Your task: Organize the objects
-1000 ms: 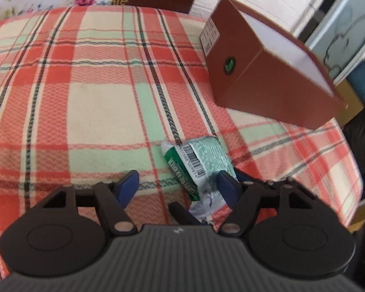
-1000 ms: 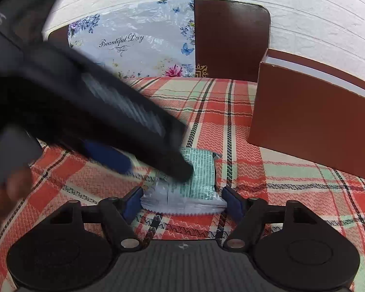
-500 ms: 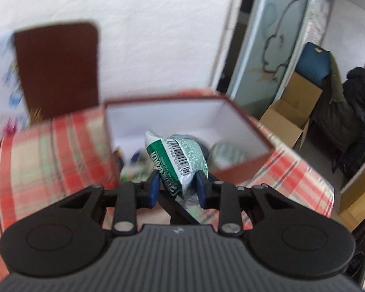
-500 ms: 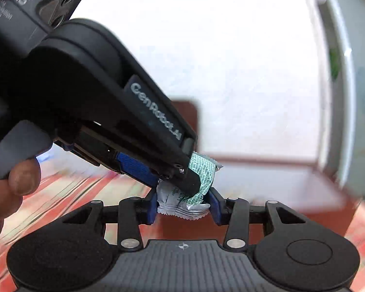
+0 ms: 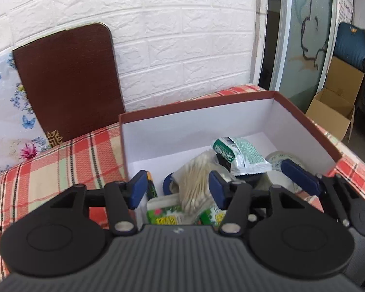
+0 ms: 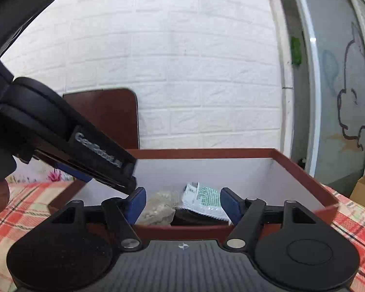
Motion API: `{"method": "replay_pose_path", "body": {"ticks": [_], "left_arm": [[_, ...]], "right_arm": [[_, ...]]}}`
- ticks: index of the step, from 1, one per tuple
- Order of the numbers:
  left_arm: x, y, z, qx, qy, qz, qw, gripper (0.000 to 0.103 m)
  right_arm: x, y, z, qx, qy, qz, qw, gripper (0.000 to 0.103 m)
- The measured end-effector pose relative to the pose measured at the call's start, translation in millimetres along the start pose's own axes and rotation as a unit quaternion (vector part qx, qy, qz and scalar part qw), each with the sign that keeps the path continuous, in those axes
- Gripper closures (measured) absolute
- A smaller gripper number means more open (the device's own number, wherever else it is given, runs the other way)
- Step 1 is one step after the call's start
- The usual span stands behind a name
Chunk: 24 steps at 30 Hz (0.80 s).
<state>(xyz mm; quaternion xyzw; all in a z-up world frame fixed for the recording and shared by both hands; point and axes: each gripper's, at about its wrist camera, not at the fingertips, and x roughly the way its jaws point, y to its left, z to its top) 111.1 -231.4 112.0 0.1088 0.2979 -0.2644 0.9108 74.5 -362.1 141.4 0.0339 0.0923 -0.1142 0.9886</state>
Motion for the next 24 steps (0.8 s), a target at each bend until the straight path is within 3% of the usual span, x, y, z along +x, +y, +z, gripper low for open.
{"method": "replay_pose_path", "body": {"ticks": [4, 7, 16, 24], "left_arm": [[-29, 12, -20, -0.017, -0.016, 0.000, 0.9997, 0.041], [-38, 22, -37, -0.024, -0.006, 0.021, 0.9995, 0.039], [-50, 83, -109, -0.097, 0.063, 0.097, 0.9886, 0.035], [-62, 115, -153, -0.137, 0.079, 0.126, 0.9795, 0.034]], "right_arm": [[-37, 9, -3, 0.032, -0.024, 0.013, 0.999, 0.035], [-62, 18, -6, 0.045, -0.013, 0.038, 0.998, 0.035], [-81, 72, -38, 0.053, 0.121, 0.141, 0.981, 0.036], [-86, 100, -53, 0.022, 0.170, 0.145, 0.975, 0.035]]}}
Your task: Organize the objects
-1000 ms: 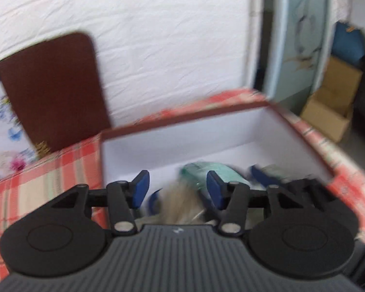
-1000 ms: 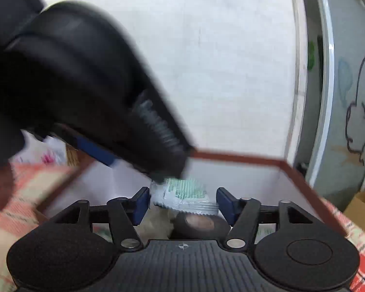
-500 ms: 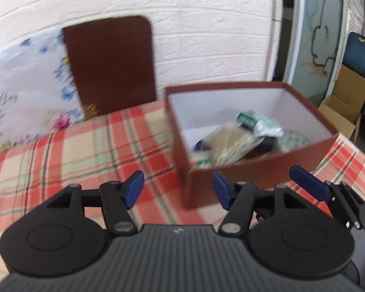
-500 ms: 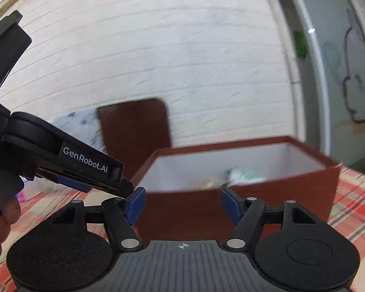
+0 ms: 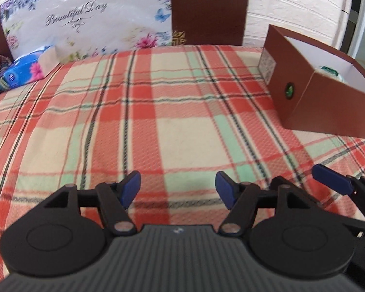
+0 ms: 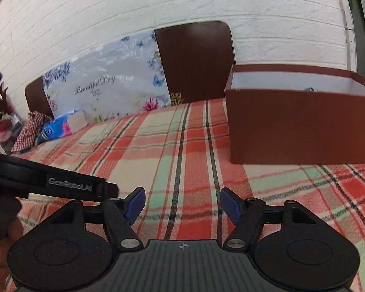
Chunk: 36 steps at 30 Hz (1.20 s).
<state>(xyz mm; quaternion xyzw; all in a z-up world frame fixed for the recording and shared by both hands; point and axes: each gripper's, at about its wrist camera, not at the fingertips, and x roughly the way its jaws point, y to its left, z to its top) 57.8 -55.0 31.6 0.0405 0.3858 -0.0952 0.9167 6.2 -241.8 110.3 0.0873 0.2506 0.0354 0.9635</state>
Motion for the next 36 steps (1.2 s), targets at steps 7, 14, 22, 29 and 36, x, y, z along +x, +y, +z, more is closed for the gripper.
{"method": "replay_pose_path", "body": {"ticks": [7, 14, 22, 29, 36], "left_arm": [[9, 23, -19, -0.017, 0.011, 0.012, 0.9997, 0.030], [12, 28, -29, 0.000, -0.012, 0.021, 0.9997, 0.013], [17, 34, -37, 0.006, -0.037, 0.026, 0.9990, 0.000], [17, 36, -41, 0.007, -0.051, 0.023, 0.9984, 0.000], [17, 36, -42, 0.008, -0.055, 0.023, 0.9982, 0.000]], "right_arm": [[11, -9, -8, 0.025, 0.031, -0.027, 0.999, 0.031], [16, 6, -13, -0.016, 0.037, -0.043, 0.998, 0.022], [20, 16, -15, -0.047, 0.045, -0.052, 0.996, 0.013], [21, 16, -15, -0.051, 0.046, -0.053, 0.996, 0.012], [20, 15, -15, -0.049, 0.044, -0.053, 0.996, 0.012]]}}
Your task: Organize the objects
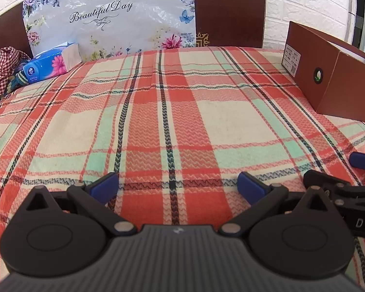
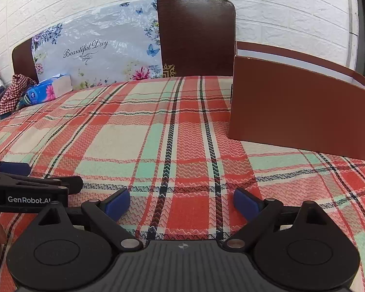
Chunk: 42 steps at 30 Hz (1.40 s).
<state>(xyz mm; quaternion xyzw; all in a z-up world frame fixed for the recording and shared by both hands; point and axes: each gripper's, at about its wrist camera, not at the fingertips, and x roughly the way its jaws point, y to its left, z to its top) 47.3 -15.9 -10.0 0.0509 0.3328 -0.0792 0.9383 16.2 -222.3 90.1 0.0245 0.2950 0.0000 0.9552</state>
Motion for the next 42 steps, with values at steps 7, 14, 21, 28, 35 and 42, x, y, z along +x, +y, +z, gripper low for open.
{"method": "replay_pose_path", "body": {"ticks": [7, 14, 21, 28, 35, 42], "left_arm": [[0, 1, 0, -0.004, 0.000, -0.001, 1.0000, 0.000], [1, 1, 11, -0.004, 0.033, -0.001, 0.9994, 0.000], [-13, 2, 18, -0.013, 0.048, 0.016, 0.9986, 0.000], [-38, -8, 32, 0.009, 0.028, 0.032, 0.9991, 0.000], [-61, -14, 44, 0.010, 0.015, 0.040, 0.9990, 0.000], [-76, -11, 41, -0.009, 0.015, 0.062, 0.9979, 0.000]], "right_arm": [[0, 0, 0, 0.001, 0.002, 0.006, 1.000, 0.003], [6, 4, 5, -0.021, 0.028, 0.007, 0.999, 0.001], [-6, -6, 13, 0.016, 0.055, 0.024, 0.998, 0.001], [-38, -19, 28, 0.073, 0.022, -0.001, 0.997, 0.001], [-61, -22, 45, 0.106, 0.007, -0.001, 0.994, 0.001], [-67, -8, 39, 0.127, 0.020, 0.016, 0.992, 0.001]]}}
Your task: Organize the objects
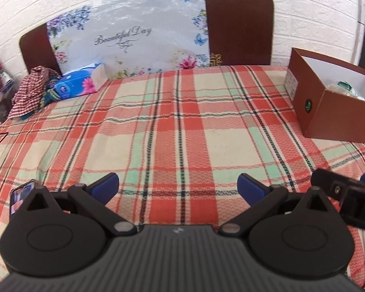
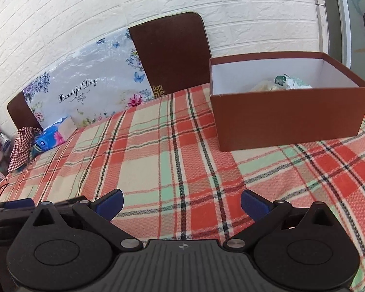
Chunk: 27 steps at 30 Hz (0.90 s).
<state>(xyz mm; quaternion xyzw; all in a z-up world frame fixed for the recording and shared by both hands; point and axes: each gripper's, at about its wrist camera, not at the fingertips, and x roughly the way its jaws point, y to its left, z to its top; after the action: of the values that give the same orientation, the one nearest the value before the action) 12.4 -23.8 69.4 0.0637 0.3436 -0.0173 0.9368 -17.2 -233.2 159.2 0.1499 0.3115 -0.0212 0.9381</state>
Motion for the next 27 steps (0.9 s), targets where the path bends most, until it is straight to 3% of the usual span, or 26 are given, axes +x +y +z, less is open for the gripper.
{"method": "replay_pose_path", "body": {"ticks": [11, 27], "left_arm": [[1, 10, -15, -0.017, 0.031, 0.031, 0.9989, 0.000], [10, 5, -20, -0.015, 0.061, 0.032, 0.9975, 0.000]], "right_arm": [[-1, 2, -9, -0.013, 0.006, 0.005, 1.000, 0.001], [7, -3, -14, -0.010, 0.016, -0.007, 1.000, 0.001]]}}
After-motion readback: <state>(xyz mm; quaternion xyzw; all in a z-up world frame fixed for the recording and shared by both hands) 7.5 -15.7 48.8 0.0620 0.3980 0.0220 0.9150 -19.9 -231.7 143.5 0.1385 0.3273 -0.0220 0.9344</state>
